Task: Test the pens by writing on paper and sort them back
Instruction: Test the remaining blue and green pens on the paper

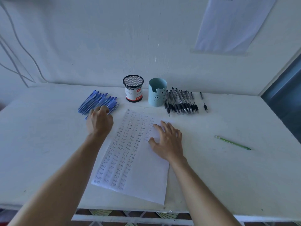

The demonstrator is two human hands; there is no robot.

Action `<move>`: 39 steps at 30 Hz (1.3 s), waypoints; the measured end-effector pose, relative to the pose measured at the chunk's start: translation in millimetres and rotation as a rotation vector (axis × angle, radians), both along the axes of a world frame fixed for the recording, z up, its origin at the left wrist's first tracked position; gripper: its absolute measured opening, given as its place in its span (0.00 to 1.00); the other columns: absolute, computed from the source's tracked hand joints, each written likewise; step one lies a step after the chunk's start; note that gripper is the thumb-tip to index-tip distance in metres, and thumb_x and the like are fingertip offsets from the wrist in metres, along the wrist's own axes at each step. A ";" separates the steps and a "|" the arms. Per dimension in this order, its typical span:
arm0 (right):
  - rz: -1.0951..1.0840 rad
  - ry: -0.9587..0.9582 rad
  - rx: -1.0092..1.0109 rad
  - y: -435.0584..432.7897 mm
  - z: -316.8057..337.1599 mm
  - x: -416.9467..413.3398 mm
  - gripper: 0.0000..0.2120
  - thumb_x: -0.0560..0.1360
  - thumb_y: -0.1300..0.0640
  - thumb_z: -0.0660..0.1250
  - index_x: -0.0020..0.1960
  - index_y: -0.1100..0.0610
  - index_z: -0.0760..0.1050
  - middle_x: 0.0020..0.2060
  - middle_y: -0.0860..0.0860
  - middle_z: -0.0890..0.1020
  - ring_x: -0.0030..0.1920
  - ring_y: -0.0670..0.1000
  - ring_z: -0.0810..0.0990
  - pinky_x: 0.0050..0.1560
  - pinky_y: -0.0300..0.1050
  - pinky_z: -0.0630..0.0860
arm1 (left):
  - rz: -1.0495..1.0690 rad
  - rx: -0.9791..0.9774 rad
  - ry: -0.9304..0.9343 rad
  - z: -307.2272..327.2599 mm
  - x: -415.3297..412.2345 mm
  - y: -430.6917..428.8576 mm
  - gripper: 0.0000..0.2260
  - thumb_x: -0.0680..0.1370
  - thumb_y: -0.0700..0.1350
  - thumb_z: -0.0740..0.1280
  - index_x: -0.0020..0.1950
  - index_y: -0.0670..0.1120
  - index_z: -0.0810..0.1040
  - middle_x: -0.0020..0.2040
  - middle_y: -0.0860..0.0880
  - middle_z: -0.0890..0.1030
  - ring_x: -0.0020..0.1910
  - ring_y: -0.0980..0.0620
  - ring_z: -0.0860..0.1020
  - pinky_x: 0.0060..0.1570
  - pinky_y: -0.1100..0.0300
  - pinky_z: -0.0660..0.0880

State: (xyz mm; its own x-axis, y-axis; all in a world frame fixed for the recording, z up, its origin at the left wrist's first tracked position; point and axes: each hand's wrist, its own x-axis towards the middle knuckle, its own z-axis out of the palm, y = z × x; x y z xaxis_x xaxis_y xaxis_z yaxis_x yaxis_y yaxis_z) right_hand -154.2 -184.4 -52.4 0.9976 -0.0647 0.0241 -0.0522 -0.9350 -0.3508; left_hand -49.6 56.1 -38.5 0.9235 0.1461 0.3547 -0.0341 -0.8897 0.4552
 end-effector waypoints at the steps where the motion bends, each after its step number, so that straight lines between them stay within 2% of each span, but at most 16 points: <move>1: 0.001 0.009 0.003 0.1 0.6 0.1 0.33 0.71 0.38 0.51 0.76 0.44 0.62 0.80 0.49 0.57 0.79 0.51 0.51 0.75 0.56 0.46 | -0.044 -0.003 -0.046 4.1 -4.0 -6.0 0.05 0.75 0.35 0.68 0.50 0.39 0.80 0.49 0.40 0.82 0.52 0.37 0.77 0.46 0.49 0.74; 4: 0.014 0.034 -0.004 -0.1 -0.5 0.2 0.32 0.74 0.40 0.52 0.77 0.44 0.60 0.80 0.49 0.55 0.80 0.51 0.48 0.75 0.57 0.45 | -0.306 -0.012 -0.110 12.9 -20.1 -29.8 0.06 0.76 0.35 0.68 0.52 0.39 0.81 0.50 0.41 0.83 0.52 0.41 0.79 0.53 0.52 0.75; 7: 0.030 0.046 -0.031 -1.1 -0.9 1.0 0.29 0.79 0.42 0.55 0.79 0.44 0.57 0.81 0.50 0.53 0.80 0.52 0.46 0.76 0.57 0.44 | -0.527 0.000 0.010 9.2 -36.5 -56.2 0.09 0.78 0.38 0.67 0.57 0.43 0.81 0.56 0.45 0.82 0.58 0.45 0.77 0.61 0.52 0.72; 11: 0.005 0.034 0.015 -1.3 0.0 0.8 0.29 0.79 0.44 0.57 0.79 0.46 0.57 0.80 0.49 0.54 0.80 0.51 0.48 0.76 0.55 0.45 | -0.527 0.082 0.221 -6.5 -53.0 -84.5 0.18 0.82 0.47 0.60 0.72 0.47 0.72 0.73 0.48 0.72 0.74 0.46 0.64 0.71 0.48 0.60; 13: -0.035 -0.024 0.142 -1.9 1.2 1.9 0.30 0.77 0.44 0.56 0.78 0.50 0.60 0.79 0.49 0.59 0.79 0.51 0.53 0.76 0.52 0.48 | -0.504 0.115 0.262 -13.0 -57.1 -90.1 0.22 0.83 0.53 0.56 0.76 0.48 0.67 0.76 0.49 0.67 0.76 0.47 0.60 0.73 0.50 0.56; 15: -0.092 -0.114 0.427 -6.0 5.6 1.8 0.32 0.73 0.47 0.54 0.74 0.56 0.67 0.75 0.52 0.68 0.76 0.53 0.62 0.75 0.44 0.55 | -0.486 0.169 0.254 -16.2 -59.6 -91.9 0.23 0.83 0.55 0.55 0.77 0.49 0.65 0.77 0.50 0.65 0.77 0.48 0.58 0.74 0.51 0.53; 17: -0.150 -0.185 0.665 -17.4 12.0 -2.4 0.27 0.71 0.54 0.56 0.67 0.61 0.74 0.67 0.55 0.76 0.69 0.53 0.72 0.67 0.31 0.61 | -0.479 0.197 0.234 -17.2 -61.7 -92.9 0.22 0.83 0.55 0.56 0.77 0.50 0.65 0.78 0.50 0.64 0.78 0.48 0.57 0.75 0.52 0.52; 18: -0.180 -0.224 0.673 -26.7 14.2 -5.7 0.25 0.70 0.57 0.56 0.63 0.60 0.77 0.63 0.55 0.79 0.65 0.54 0.75 0.64 0.31 0.65 | -0.478 0.194 0.225 -17.1 -61.9 -93.1 0.22 0.83 0.55 0.56 0.77 0.50 0.65 0.78 0.50 0.64 0.78 0.48 0.57 0.75 0.52 0.52; 21: -0.332 -0.410 0.337 -59.5 12.3 -17.5 0.21 0.64 0.61 0.58 0.53 0.56 0.82 0.52 0.53 0.84 0.55 0.59 0.81 0.57 0.52 0.72 | -0.477 0.192 0.212 -18.8 -61.6 -92.0 0.22 0.83 0.55 0.57 0.76 0.50 0.66 0.77 0.50 0.65 0.77 0.48 0.59 0.75 0.52 0.53; 22: -0.421 -0.433 0.209 -71.0 11.2 -22.0 0.21 0.64 0.61 0.59 0.52 0.55 0.82 0.52 0.53 0.84 0.57 0.59 0.80 0.60 0.56 0.69 | -0.479 0.193 0.204 -19.5 -61.7 -91.6 0.22 0.83 0.56 0.57 0.76 0.50 0.67 0.77 0.50 0.66 0.77 0.48 0.59 0.75 0.51 0.53; 24: -0.589 -0.348 0.062 -94.0 8.0 -30.3 0.20 0.66 0.64 0.63 0.57 0.53 0.80 0.61 0.52 0.81 0.68 0.59 0.72 0.71 0.62 0.55 | -0.480 0.185 0.195 -20.1 -61.5 -91.3 0.22 0.82 0.56 0.58 0.75 0.50 0.68 0.76 0.50 0.67 0.77 0.47 0.61 0.74 0.51 0.54; 25: -0.648 -0.264 0.024 -105.4 7.3 -34.5 0.21 0.68 0.64 0.65 0.60 0.52 0.78 0.66 0.52 0.77 0.73 0.58 0.66 0.73 0.62 0.48 | -0.479 0.181 0.189 -19.7 -61.6 -91.6 0.22 0.82 0.55 0.59 0.74 0.50 0.69 0.76 0.50 0.68 0.76 0.47 0.61 0.74 0.51 0.55; 27: -0.714 -0.155 0.012 -124.9 7.3 -42.2 0.21 0.73 0.61 0.64 0.64 0.51 0.76 0.68 0.52 0.75 0.74 0.58 0.64 0.74 0.62 0.44 | -0.475 0.178 0.177 -19.7 -61.7 -91.6 0.21 0.82 0.55 0.60 0.73 0.50 0.70 0.75 0.50 0.69 0.76 0.47 0.62 0.74 0.51 0.56; 30: -0.741 -0.137 0.005 -137.4 9.1 -48.4 0.14 0.78 0.59 0.62 0.60 0.50 0.79 0.59 0.53 0.80 0.64 0.59 0.72 0.72 0.57 0.54 | -0.471 0.171 0.181 -17.9 -62.3 -91.6 0.22 0.81 0.56 0.59 0.73 0.50 0.70 0.75 0.50 0.70 0.75 0.47 0.62 0.73 0.51 0.56; 35: -0.683 -0.172 -0.052 -134.5 10.8 -45.7 0.11 0.80 0.57 0.62 0.57 0.49 0.80 0.53 0.52 0.81 0.55 0.59 0.77 0.58 0.51 0.63 | -0.471 0.122 0.187 -13.6 -65.4 -92.1 0.21 0.81 0.54 0.62 0.73 0.49 0.71 0.75 0.50 0.70 0.76 0.47 0.62 0.74 0.51 0.55; 39: -0.468 -0.171 0.215 -103.2 27.1 -35.4 0.09 0.77 0.58 0.66 0.55 0.54 0.81 0.52 0.51 0.84 0.53 0.55 0.81 0.54 0.47 0.74 | -0.466 0.058 0.191 -11.4 -65.7 -91.3 0.19 0.81 0.50 0.64 0.72 0.49 0.73 0.74 0.51 0.71 0.75 0.48 0.63 0.74 0.53 0.55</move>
